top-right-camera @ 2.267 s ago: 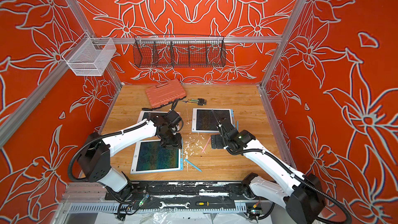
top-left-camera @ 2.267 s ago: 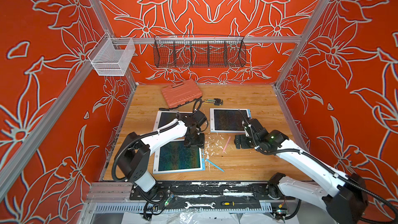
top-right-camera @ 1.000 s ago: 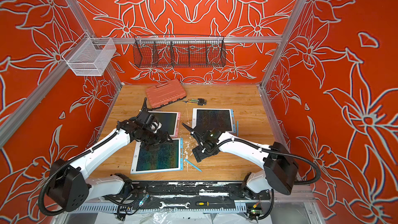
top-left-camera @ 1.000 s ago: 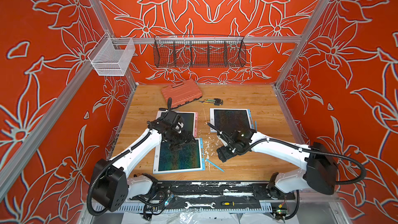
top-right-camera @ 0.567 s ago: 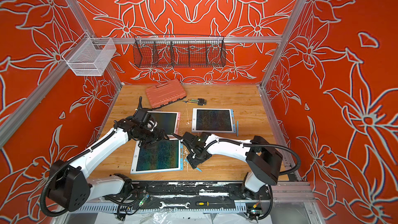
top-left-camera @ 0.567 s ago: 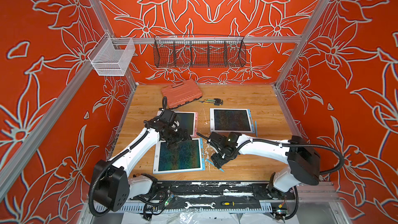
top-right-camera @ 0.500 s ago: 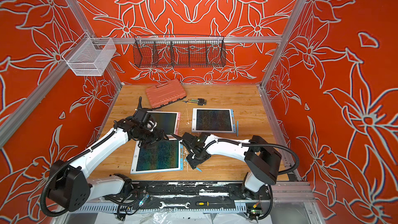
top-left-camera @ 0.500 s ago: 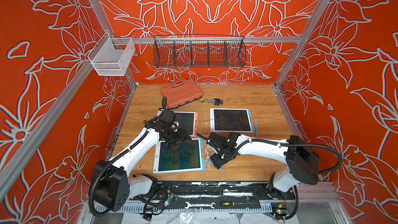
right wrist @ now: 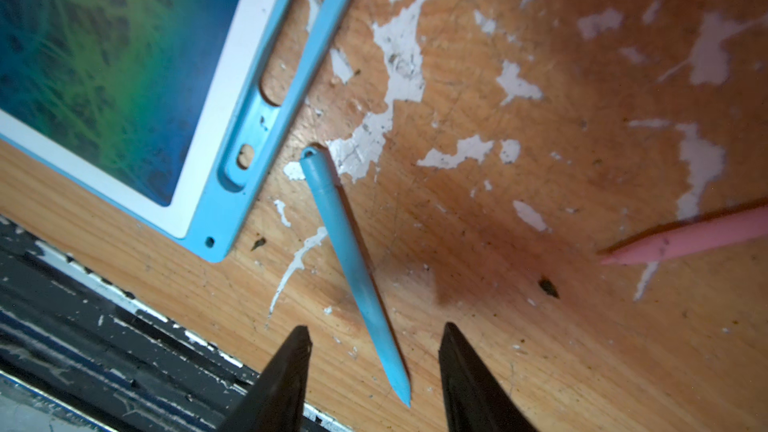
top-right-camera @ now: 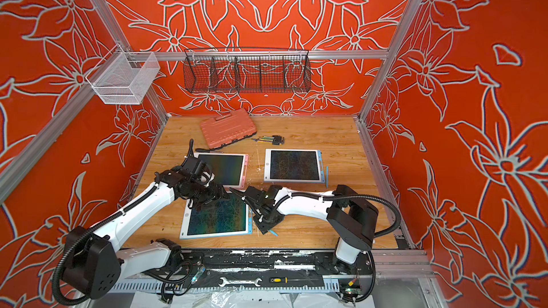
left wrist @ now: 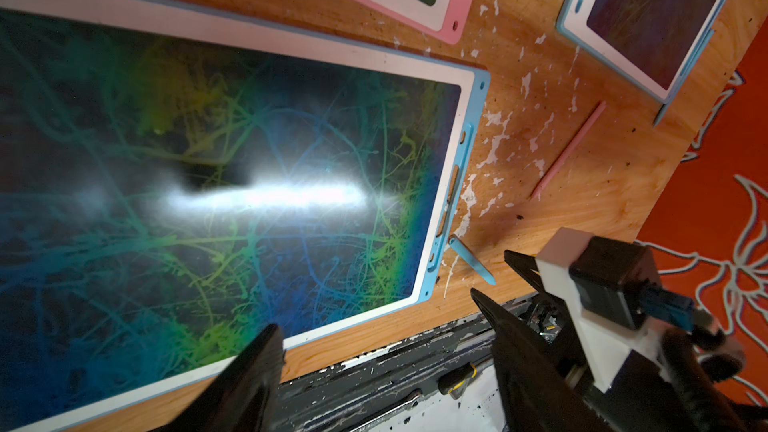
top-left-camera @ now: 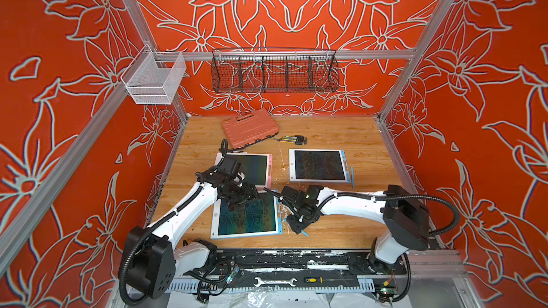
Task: Place the stylus back onto the writing tablet
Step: Pick up the stylus from the center of the board.
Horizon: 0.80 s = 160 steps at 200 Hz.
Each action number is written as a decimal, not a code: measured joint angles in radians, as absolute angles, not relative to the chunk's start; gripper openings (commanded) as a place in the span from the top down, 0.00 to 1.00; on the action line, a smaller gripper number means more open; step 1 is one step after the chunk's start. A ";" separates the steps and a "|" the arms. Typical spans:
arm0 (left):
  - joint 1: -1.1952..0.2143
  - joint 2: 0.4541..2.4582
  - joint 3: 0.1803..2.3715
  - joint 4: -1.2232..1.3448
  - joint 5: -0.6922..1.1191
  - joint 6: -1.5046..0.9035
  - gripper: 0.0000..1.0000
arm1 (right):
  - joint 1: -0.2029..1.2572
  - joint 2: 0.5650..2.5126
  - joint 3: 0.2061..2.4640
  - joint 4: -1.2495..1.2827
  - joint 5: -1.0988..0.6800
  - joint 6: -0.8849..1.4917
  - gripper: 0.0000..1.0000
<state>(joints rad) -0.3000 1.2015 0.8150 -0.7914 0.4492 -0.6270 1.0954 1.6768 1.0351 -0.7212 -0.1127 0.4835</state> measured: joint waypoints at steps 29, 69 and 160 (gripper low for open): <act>-0.300 1.189 0.803 -0.790 0.449 -0.629 0.24 | 1.109 1.699 1.040 -0.721 -0.109 0.492 0.60; -0.300 1.174 0.802 -0.791 0.449 -0.629 0.25 | 1.116 1.714 1.051 -0.719 -0.108 0.505 0.67; -0.290 1.151 0.802 -0.804 0.447 -0.628 0.26 | 1.124 1.746 1.066 -0.721 -0.087 0.510 0.83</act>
<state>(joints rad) -0.2905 1.1511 0.8021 -0.8036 0.4469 -0.6277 1.1236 1.7458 1.0660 -0.7208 -0.0868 0.5102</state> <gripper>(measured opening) 0.738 0.189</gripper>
